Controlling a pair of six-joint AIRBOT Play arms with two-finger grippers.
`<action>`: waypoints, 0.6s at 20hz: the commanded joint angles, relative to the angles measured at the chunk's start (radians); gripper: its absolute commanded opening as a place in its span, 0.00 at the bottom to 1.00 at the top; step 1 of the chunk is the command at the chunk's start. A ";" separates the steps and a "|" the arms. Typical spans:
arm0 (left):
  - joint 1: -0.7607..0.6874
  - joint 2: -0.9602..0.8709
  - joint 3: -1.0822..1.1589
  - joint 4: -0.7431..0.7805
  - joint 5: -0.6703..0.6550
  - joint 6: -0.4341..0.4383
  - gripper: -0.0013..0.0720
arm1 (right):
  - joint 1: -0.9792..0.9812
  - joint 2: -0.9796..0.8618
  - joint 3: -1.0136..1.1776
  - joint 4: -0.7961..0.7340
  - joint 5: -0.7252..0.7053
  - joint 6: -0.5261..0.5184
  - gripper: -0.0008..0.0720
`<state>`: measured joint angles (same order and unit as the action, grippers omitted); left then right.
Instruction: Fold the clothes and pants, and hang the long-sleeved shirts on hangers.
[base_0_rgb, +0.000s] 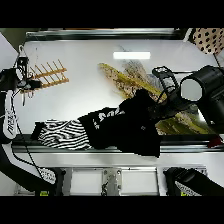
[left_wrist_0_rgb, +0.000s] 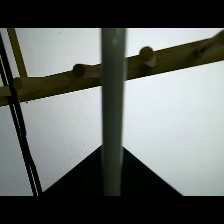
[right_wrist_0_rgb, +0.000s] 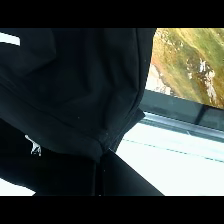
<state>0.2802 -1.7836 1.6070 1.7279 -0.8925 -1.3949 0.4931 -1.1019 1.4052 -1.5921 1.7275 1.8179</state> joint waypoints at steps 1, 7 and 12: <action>-0.027 0.101 -0.051 -0.001 0.036 0.000 0.04 | 0.001 -0.001 0.001 0.000 0.000 0.000 0.04; -0.101 0.231 -0.050 -0.001 -0.024 0.001 0.04 | 0.001 -0.001 0.001 0.000 0.000 0.000 0.04; -0.195 0.353 -0.051 -0.023 -0.151 0.231 0.04 | 0.001 -0.001 0.001 0.000 0.000 0.000 0.04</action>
<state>0.1364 -1.4967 1.5570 1.7264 -0.9623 -1.3186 0.4931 -1.1019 1.4052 -1.5925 1.7279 1.8179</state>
